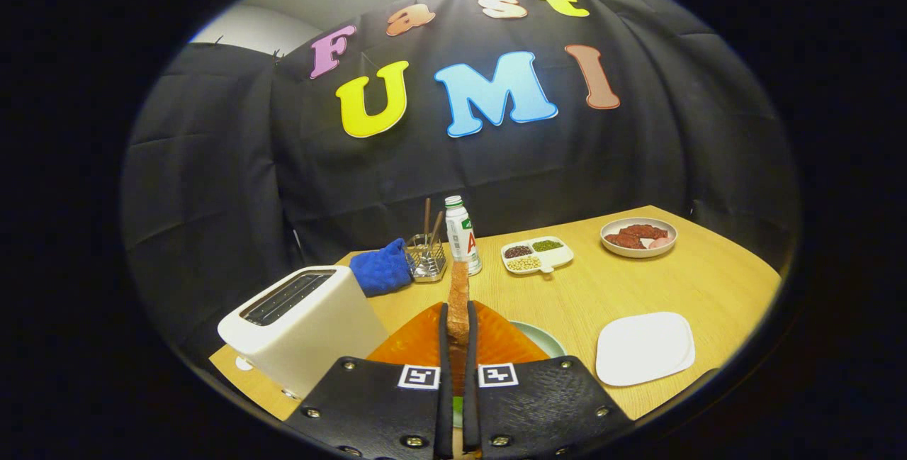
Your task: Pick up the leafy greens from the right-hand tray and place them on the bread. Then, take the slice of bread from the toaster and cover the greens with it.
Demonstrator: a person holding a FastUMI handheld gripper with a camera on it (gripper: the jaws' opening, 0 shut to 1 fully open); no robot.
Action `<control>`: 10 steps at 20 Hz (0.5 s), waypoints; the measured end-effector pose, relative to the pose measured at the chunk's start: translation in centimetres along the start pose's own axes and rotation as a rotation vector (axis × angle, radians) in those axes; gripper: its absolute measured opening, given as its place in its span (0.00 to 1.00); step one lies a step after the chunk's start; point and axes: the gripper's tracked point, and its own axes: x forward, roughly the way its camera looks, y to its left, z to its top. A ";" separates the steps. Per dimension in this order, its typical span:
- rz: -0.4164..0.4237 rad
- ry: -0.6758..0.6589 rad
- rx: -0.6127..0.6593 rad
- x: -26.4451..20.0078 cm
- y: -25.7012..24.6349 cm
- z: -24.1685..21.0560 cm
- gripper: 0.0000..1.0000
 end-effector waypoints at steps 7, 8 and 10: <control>0.111 0.043 0.085 0.9 0.8 -3.4 0.06; 0.123 0.048 0.112 1.0 0.4 -4.0 0.06; 0.179 0.061 0.185 1.1 0.7 -4.3 0.06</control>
